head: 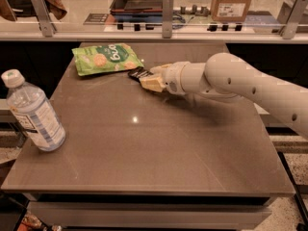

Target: Move rxbar chocolate near blue plastic bottle

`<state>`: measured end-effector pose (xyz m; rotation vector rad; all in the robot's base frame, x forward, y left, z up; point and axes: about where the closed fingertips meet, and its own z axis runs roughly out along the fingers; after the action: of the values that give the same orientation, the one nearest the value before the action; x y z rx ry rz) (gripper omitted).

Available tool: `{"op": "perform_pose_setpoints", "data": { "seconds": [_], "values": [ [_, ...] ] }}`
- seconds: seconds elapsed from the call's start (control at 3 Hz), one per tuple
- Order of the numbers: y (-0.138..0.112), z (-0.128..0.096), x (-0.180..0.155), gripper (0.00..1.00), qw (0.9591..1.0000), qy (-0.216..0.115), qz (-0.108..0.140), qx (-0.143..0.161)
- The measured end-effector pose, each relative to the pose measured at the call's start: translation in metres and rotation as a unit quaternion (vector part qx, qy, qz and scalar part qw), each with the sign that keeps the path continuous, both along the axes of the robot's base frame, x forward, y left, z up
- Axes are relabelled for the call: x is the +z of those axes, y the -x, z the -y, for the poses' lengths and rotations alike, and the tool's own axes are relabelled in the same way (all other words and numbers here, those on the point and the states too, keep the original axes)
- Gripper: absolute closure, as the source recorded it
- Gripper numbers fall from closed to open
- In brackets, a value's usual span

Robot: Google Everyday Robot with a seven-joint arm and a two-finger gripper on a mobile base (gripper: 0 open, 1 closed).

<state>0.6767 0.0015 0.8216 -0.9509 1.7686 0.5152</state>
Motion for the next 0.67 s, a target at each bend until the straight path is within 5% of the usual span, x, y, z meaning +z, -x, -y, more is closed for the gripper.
{"op": "perform_pose_setpoints", "data": {
  "seconds": [0.33,0.67],
  "values": [
    [0.0004,-0.0022,0.0000,1.00,1.0000,0.000,0.000,0.002],
    [0.0004,-0.0023,0.0000,1.00,1.0000,0.000,0.000,0.002]
  ]
}}
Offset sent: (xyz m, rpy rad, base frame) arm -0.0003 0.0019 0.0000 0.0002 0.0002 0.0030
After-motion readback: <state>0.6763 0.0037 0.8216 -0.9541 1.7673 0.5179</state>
